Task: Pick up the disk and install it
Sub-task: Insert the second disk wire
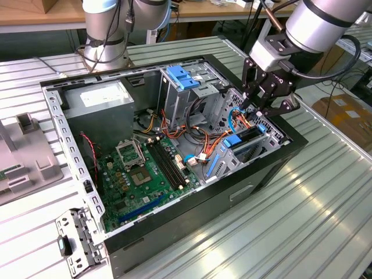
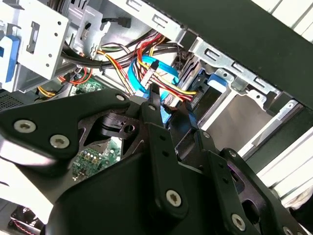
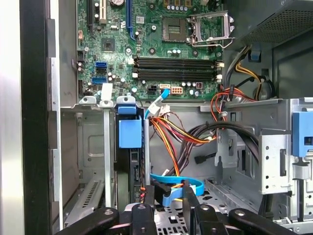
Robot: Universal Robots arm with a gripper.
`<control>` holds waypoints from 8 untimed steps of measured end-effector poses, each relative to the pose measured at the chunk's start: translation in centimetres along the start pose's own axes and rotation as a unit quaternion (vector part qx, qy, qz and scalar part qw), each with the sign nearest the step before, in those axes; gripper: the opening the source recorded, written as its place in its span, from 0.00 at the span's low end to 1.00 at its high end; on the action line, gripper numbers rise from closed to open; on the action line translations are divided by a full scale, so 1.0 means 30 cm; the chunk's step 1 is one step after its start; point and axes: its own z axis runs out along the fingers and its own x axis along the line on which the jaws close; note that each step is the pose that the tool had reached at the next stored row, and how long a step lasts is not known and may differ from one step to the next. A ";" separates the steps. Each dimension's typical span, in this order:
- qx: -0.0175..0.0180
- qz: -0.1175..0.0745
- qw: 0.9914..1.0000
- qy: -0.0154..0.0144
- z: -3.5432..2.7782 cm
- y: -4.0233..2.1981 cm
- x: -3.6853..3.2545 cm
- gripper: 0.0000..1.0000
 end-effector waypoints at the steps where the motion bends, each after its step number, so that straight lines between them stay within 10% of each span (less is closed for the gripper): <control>1: 0.000 0.000 1.000 0.000 0.000 0.004 0.000 0.36; 8: 0.000 0.000 1.000 0.000 0.003 0.019 0.001 0.36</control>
